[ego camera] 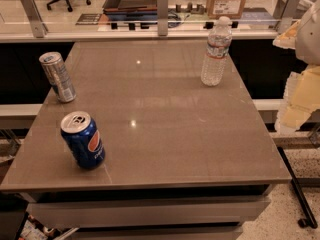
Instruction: Move water bottle near redbull can
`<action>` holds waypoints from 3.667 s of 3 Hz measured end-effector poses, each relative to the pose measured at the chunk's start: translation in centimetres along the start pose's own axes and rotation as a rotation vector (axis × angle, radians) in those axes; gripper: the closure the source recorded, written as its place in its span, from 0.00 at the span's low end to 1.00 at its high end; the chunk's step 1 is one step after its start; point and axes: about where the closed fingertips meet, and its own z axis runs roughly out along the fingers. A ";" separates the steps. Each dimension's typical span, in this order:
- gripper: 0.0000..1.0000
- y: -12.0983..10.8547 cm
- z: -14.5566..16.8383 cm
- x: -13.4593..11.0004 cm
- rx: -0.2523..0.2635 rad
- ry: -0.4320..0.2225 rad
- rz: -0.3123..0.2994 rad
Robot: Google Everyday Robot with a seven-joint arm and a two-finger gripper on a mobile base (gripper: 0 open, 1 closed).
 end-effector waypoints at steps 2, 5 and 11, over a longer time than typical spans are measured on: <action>0.00 -1.1 -0.1 0.3 0.022 -0.041 0.026; 0.00 -9.6 2.7 -0.1 0.216 -0.375 0.155; 0.00 -22.2 13.9 -6.5 0.145 -1.034 0.483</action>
Offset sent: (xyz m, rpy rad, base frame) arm 0.0229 -0.0169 0.0026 0.1048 -0.0527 -0.0412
